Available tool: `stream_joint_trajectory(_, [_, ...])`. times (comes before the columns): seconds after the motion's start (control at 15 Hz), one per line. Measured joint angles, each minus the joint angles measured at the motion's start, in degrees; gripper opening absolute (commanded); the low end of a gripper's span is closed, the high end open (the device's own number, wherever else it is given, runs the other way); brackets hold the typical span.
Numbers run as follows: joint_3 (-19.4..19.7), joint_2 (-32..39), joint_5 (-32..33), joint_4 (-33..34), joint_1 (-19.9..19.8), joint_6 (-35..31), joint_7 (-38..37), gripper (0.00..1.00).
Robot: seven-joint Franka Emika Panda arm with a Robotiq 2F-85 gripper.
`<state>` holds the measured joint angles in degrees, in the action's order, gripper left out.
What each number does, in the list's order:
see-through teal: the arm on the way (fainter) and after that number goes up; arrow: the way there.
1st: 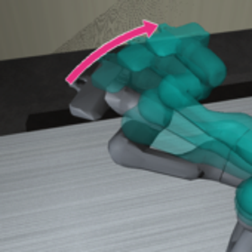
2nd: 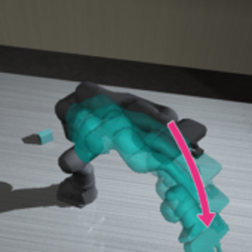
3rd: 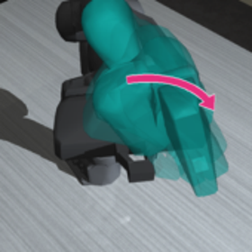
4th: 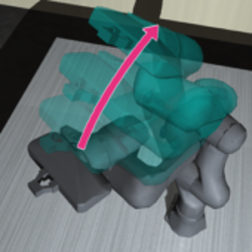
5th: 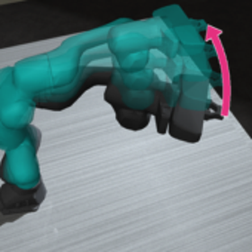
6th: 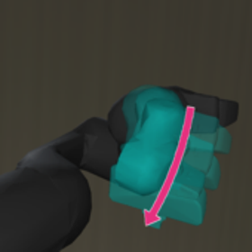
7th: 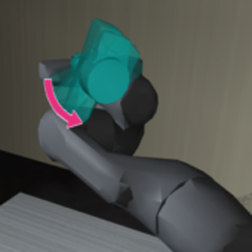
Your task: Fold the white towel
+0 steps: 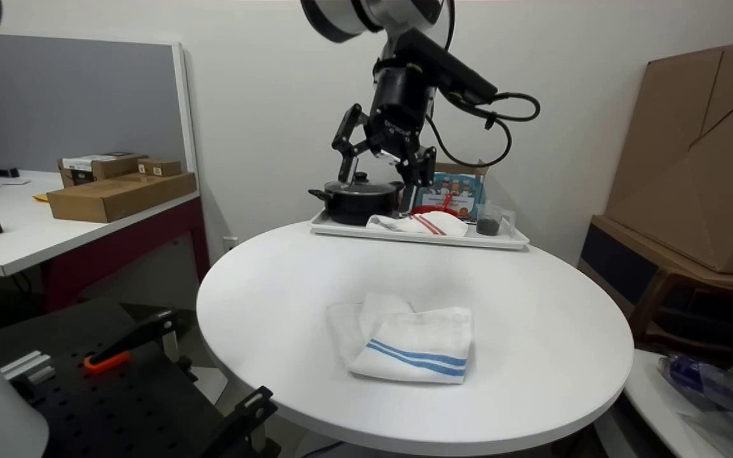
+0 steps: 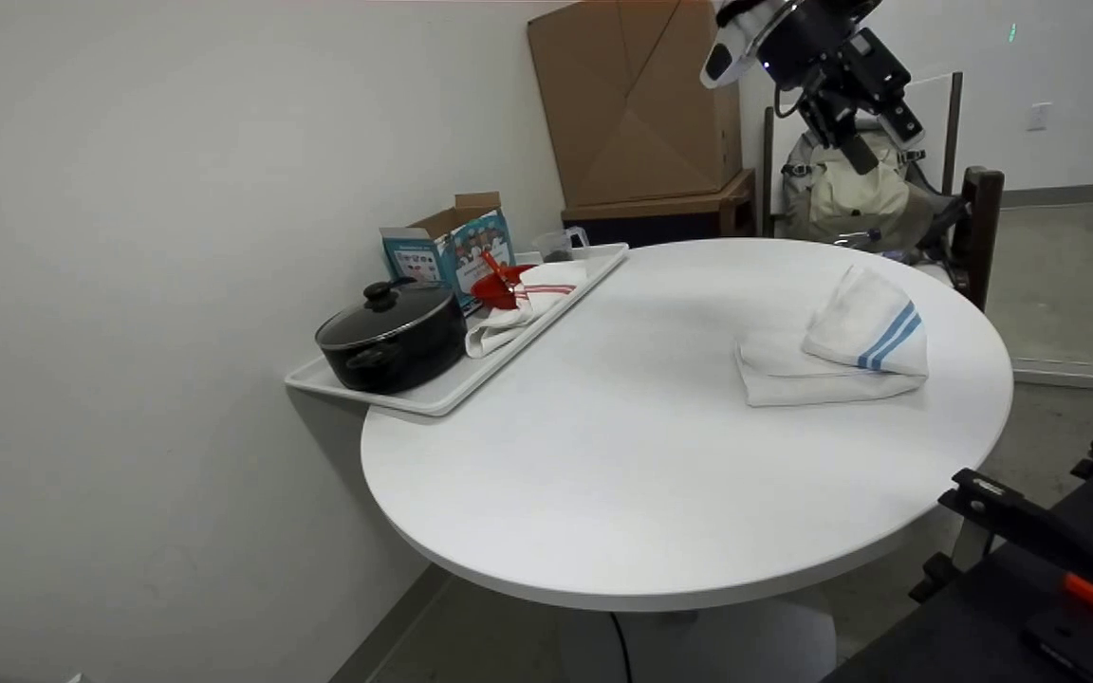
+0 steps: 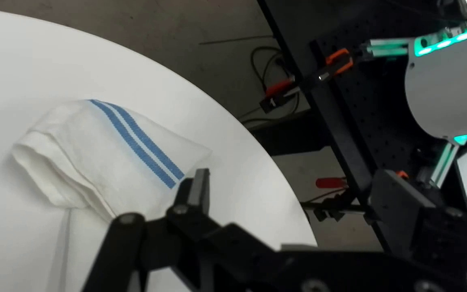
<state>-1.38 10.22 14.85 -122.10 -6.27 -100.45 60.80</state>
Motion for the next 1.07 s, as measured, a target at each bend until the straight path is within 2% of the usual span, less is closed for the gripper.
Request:
stream_joint_trajectory(0.27, [1.9,-3.99,-9.85,-4.13,-0.38,-0.05,-3.63,1.0])
stream_joint_trajectory(0.8, [6.19,-13.31,-28.32,-16.87,-0.76,-2.47,-8.19,1.0])
stream_joint_trajectory(1.07, [6.7,-13.81,-28.49,-17.41,-0.5,-2.53,-8.15,1.0])
